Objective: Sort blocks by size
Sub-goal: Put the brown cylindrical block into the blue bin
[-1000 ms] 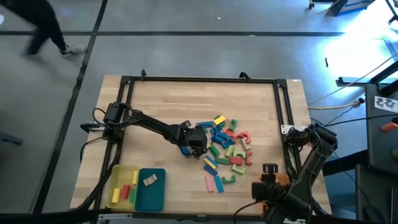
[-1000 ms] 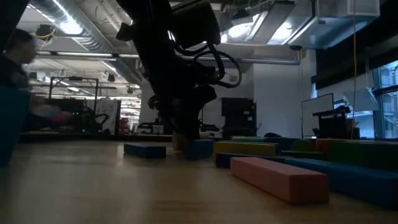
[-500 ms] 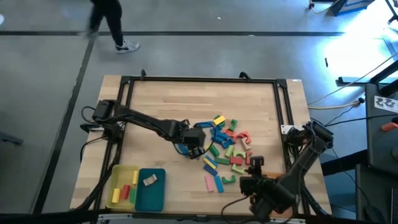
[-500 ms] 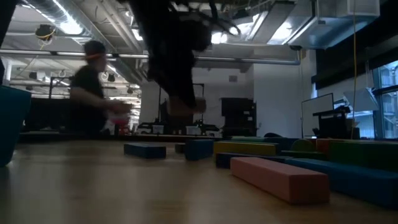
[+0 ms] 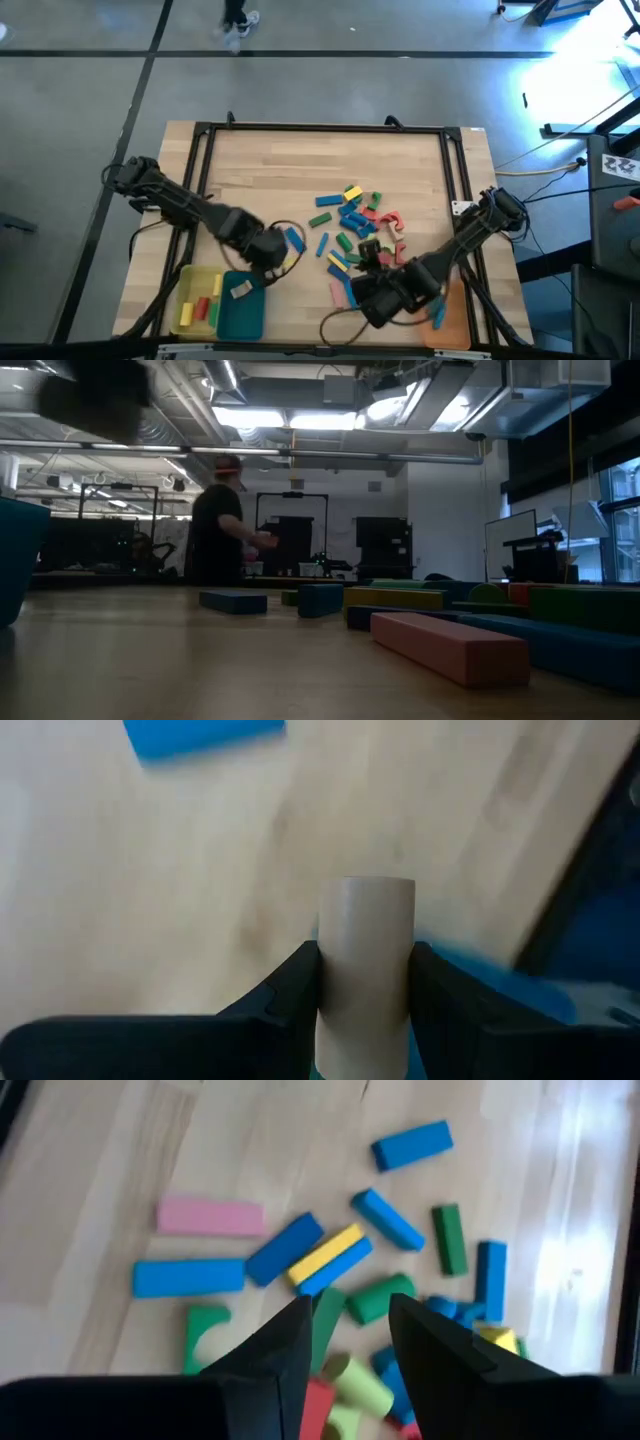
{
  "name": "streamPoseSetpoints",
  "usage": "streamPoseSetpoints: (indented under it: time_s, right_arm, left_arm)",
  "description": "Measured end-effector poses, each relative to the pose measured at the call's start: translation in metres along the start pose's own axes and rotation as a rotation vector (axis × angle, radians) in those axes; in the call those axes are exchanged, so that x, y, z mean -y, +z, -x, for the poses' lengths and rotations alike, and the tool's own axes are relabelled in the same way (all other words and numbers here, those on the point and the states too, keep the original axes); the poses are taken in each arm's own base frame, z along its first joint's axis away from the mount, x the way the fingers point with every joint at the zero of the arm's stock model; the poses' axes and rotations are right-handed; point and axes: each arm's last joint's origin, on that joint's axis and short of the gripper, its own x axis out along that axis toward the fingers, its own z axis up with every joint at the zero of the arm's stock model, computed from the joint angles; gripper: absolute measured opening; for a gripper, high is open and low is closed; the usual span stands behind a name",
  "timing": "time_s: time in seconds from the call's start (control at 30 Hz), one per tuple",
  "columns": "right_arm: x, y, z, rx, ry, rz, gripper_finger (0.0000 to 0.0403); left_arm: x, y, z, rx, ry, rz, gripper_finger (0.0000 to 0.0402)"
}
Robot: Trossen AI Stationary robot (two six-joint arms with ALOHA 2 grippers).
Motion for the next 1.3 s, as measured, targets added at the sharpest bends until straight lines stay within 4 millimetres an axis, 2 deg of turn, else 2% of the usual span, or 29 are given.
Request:
streamPoseSetpoints:
  time_s: [0.17, 0.33, 0.7, 0.87, 1.1, 1.3]
  right_arm:
    - [0.024, 0.012, -0.014, 0.029, 0.084, -0.036, 0.0138]
    - [0.048, 0.02, -0.025, 0.061, 0.153, -0.112, 0.0138]
    - [0.088, 0.022, -0.042, 0.057, 0.13, -0.218, 0.0138]
    - [0.099, 0.021, -0.046, 0.049, 0.175, -0.231, 0.0138]
    - [0.101, 0.024, -0.047, 0.087, 0.193, -0.185, 0.0141]
    - [0.096, 0.03, -0.061, 0.097, 0.192, -0.186, 0.0184]
  left_arm:
    - [0.022, -0.042, 0.003, -0.135, -0.013, 0.085, 0.0114]
    - [0.04, -0.078, 0.004, -0.183, -0.009, 0.136, 0.0115]
    - [0.058, -0.138, 0.008, -0.225, 0.041, 0.345, 0.0115]
    - [0.058, -0.159, 0.002, -0.235, 0.087, 0.396, 0.0116]
    - [0.049, -0.176, -0.012, -0.234, 0.158, 0.387, 0.0116]
    - [0.037, -0.18, -0.027, -0.224, 0.23, 0.426, 0.0116]
